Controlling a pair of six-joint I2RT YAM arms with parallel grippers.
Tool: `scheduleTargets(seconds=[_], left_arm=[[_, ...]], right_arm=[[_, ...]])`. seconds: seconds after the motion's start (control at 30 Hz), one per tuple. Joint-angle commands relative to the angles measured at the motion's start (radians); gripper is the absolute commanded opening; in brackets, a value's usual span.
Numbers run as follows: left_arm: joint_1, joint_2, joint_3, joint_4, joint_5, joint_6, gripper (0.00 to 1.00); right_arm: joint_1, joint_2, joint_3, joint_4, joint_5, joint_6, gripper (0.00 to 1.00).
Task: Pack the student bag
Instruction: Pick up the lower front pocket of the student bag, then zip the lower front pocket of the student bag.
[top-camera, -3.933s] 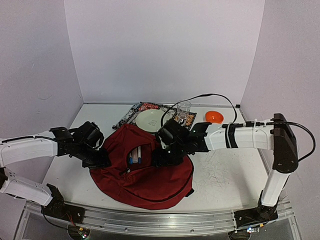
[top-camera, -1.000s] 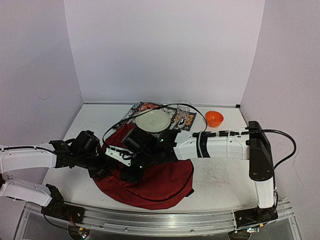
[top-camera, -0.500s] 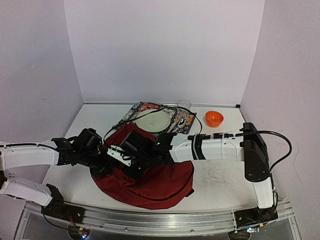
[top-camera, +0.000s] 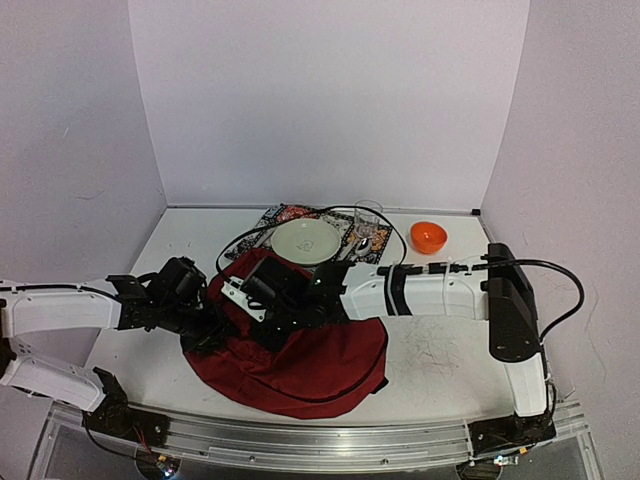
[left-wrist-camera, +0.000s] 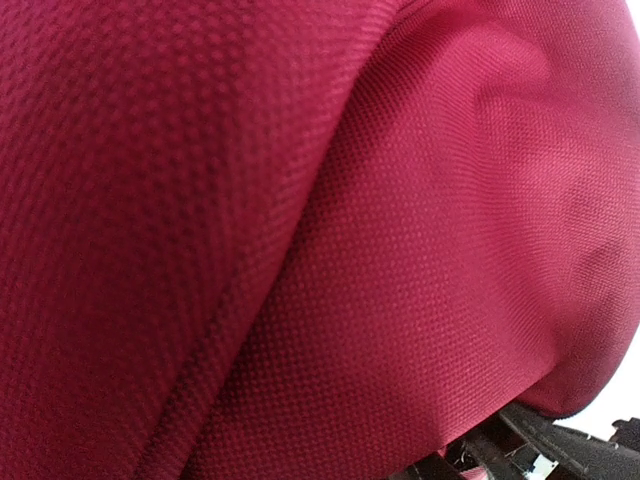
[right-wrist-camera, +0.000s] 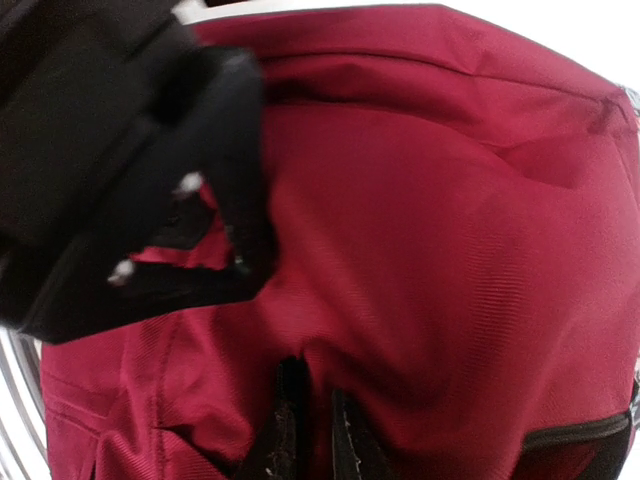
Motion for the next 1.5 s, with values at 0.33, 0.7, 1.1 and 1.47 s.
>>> scheduleTargets(seconds=[0.33, 0.7, 1.1, 1.47], left_arm=[[-0.010, 0.024, 0.050, 0.016, 0.032, 0.034, 0.42], [-0.018, 0.049, 0.069, 0.019, 0.044, 0.047, 0.39], [-0.048, 0.076, 0.046, 0.031, 0.043, 0.042, 0.22], [-0.050, 0.062, 0.011, 0.030, 0.032, 0.045, 0.08]], right_arm=[[-0.010, -0.030, 0.011, -0.124, -0.150, 0.035, 0.31], [-0.010, 0.031, 0.043, -0.152, -0.105, 0.041, 0.31], [-0.013, 0.025, 0.103, -0.172, -0.024, 0.052, 0.00], [-0.074, -0.105, 0.054, -0.155, 0.007, 0.115, 0.00]])
